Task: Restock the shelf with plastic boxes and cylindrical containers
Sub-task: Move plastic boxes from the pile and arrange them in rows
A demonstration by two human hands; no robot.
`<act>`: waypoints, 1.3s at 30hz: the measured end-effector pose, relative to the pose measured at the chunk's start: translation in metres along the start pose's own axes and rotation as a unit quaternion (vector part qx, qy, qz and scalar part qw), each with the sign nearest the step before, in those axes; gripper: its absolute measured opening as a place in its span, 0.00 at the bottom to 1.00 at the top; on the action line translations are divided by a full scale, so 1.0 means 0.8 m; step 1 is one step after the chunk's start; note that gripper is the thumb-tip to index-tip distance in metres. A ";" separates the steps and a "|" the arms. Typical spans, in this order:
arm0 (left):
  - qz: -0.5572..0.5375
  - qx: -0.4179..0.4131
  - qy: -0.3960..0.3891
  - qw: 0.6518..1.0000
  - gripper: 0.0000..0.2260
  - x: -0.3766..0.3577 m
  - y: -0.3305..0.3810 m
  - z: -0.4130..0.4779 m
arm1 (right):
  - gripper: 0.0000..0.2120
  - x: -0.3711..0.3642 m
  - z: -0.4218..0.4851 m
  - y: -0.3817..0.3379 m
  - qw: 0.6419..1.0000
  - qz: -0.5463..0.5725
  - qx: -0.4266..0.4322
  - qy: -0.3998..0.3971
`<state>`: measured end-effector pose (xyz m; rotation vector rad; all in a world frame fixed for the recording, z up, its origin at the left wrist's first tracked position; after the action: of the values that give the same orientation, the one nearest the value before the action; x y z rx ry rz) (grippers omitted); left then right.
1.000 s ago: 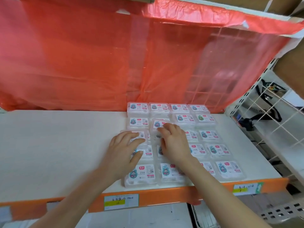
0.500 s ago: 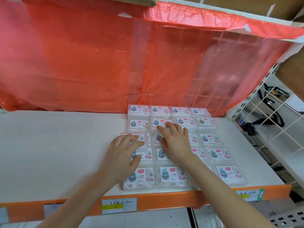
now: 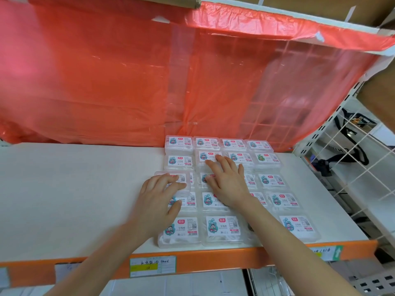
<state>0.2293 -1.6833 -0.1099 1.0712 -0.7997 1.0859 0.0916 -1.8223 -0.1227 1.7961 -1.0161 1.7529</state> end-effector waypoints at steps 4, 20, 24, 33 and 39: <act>0.000 0.005 -0.009 1.000 0.15 0.000 0.000 -0.001 | 0.23 -0.003 0.000 0.002 1.000 0.007 0.001 0.004; 0.018 0.012 -0.074 0.997 0.17 0.001 0.002 0.003 | 0.22 -0.006 0.000 0.003 1.000 0.023 -0.002 0.018; 0.042 0.007 -0.112 0.993 0.20 -0.007 -0.003 0.013 | 0.22 0.000 -0.002 0.002 1.000 0.028 -0.005 0.011; 0.077 0.036 -0.164 0.983 0.24 -0.022 -0.018 0.054 | 0.22 -0.001 -0.039 -0.014 1.000 0.007 -0.009 0.004; 0.085 0.039 -0.175 0.980 0.24 -0.024 -0.026 0.065 | 0.20 -0.015 -0.047 -0.015 1.000 0.011 -0.015 -0.016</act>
<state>0.2427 -1.7404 -0.1175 1.3007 -1.1539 1.0925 0.0768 -1.7846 -0.1279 1.8066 -1.0739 1.7167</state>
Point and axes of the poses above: each hand's wrist, its own z-axis towards the middle knuckle, its own x-axis out of the back of the hand, y = z × x, the point moved 4 cm from there along z, towards the middle knuckle, and after that the axes turned 14 degrees about -y, right-handed, at the moved point
